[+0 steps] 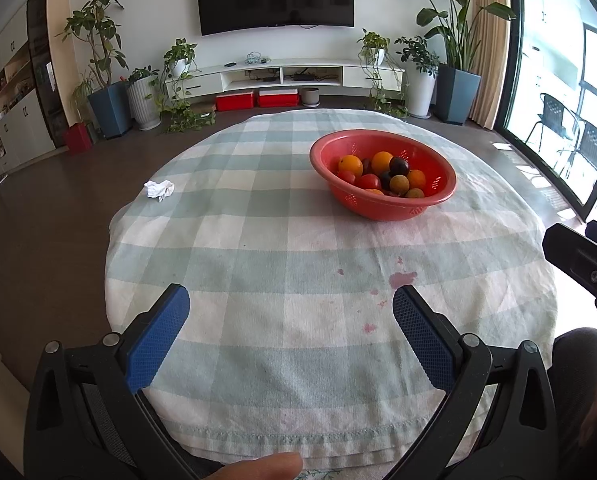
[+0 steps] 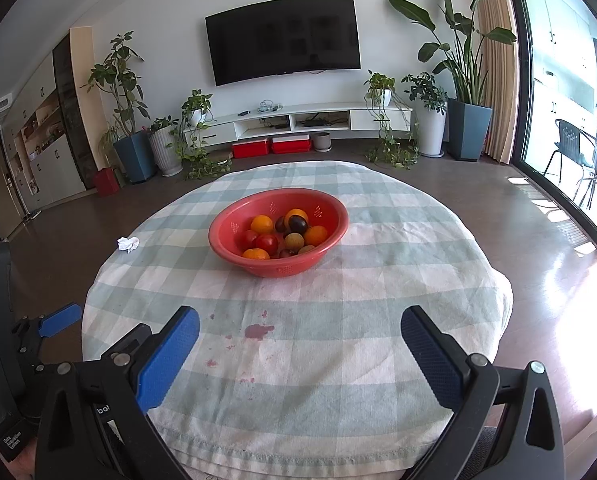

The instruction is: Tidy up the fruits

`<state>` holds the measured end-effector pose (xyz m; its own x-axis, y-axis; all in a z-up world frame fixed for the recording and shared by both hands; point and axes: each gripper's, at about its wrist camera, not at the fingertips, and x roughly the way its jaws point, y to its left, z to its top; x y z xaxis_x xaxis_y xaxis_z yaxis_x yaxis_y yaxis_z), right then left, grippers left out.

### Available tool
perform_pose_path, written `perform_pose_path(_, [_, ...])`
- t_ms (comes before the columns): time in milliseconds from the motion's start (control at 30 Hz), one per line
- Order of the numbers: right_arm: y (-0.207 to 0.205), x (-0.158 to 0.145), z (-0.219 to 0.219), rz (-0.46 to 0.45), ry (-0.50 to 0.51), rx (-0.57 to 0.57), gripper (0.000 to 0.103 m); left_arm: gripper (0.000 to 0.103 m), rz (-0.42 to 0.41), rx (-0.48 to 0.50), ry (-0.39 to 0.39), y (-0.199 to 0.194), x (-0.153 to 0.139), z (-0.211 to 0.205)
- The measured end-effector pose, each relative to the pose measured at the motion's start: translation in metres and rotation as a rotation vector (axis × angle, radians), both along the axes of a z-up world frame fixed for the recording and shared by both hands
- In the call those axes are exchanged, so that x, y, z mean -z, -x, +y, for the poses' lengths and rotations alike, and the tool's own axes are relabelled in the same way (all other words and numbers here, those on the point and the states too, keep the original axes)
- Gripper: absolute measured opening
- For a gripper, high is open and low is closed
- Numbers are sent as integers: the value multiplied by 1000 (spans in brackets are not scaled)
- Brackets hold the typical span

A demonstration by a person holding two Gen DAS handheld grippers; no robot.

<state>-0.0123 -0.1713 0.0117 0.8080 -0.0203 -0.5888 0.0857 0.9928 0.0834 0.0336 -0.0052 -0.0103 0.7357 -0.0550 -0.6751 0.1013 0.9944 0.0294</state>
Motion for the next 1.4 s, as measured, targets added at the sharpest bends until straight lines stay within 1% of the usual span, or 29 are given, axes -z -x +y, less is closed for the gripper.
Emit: perform_pose_path(1400, [1, 1, -1, 2, -4, 3, 103, 103, 1, 2, -2, 1, 2, -1])
